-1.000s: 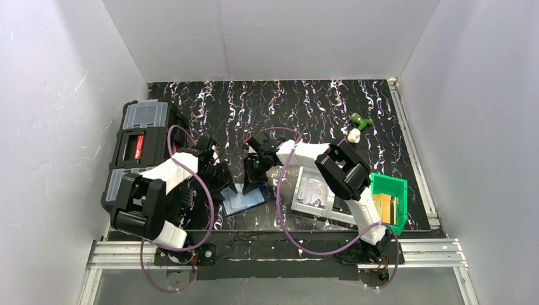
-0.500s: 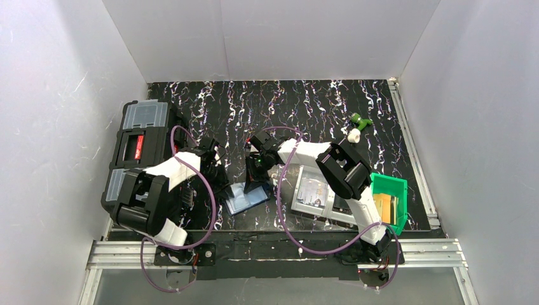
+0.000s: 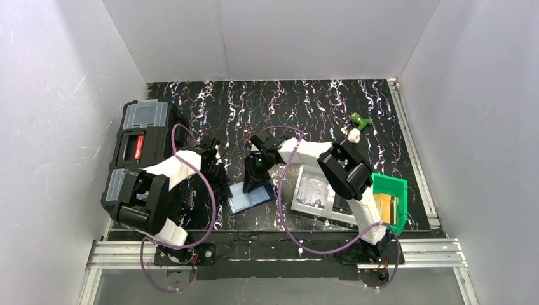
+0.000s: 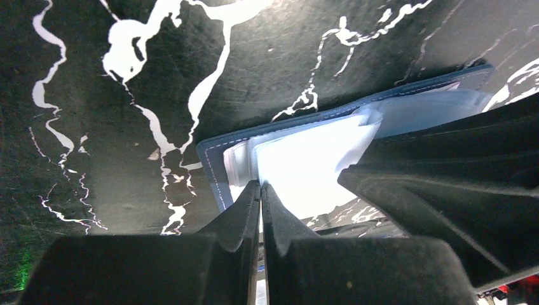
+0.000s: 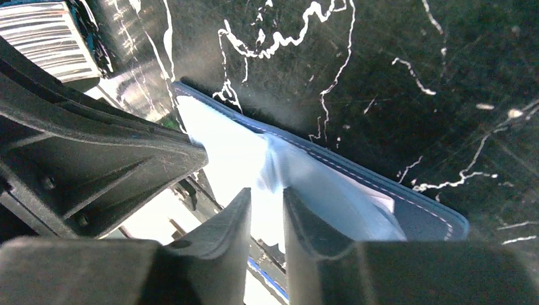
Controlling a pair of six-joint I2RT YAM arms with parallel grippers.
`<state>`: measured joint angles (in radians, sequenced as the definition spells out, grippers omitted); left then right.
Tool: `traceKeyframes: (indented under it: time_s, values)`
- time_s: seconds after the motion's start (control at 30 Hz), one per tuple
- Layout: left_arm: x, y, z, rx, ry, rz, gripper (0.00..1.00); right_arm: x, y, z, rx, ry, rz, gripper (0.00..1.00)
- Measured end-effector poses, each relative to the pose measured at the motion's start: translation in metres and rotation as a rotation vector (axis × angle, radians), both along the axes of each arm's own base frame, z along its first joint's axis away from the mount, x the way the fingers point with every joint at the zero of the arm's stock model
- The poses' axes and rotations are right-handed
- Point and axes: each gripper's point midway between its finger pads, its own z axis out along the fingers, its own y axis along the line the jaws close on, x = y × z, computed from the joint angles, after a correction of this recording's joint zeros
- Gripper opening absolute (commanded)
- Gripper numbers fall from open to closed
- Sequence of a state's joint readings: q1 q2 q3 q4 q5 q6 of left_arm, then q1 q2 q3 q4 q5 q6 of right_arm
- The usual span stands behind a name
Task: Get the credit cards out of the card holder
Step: Remove the credit card from the card holder.
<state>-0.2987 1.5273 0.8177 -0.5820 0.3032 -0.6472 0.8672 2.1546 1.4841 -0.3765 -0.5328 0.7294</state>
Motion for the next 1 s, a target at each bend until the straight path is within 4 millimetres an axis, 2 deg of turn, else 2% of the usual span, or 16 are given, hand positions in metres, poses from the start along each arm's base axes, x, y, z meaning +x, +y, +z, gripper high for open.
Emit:
traceKeyframes:
  time_s: [0.17,0.67,1.0]
  values:
    - [0.008,-0.004,0.012,-0.013,-0.038,-0.006,0.00,-0.001,-0.001,0.007,-0.001,-0.015,0.002,0.54]
    - [0.016,-0.015,0.043,-0.082,-0.093,-0.006,0.00,-0.005,0.004,0.015,0.011,-0.010,0.018,0.74]
    - [0.018,-0.017,0.053,-0.084,-0.095,0.037,0.00,-0.008,-0.005,0.027,0.043,-0.007,-0.011,0.78]
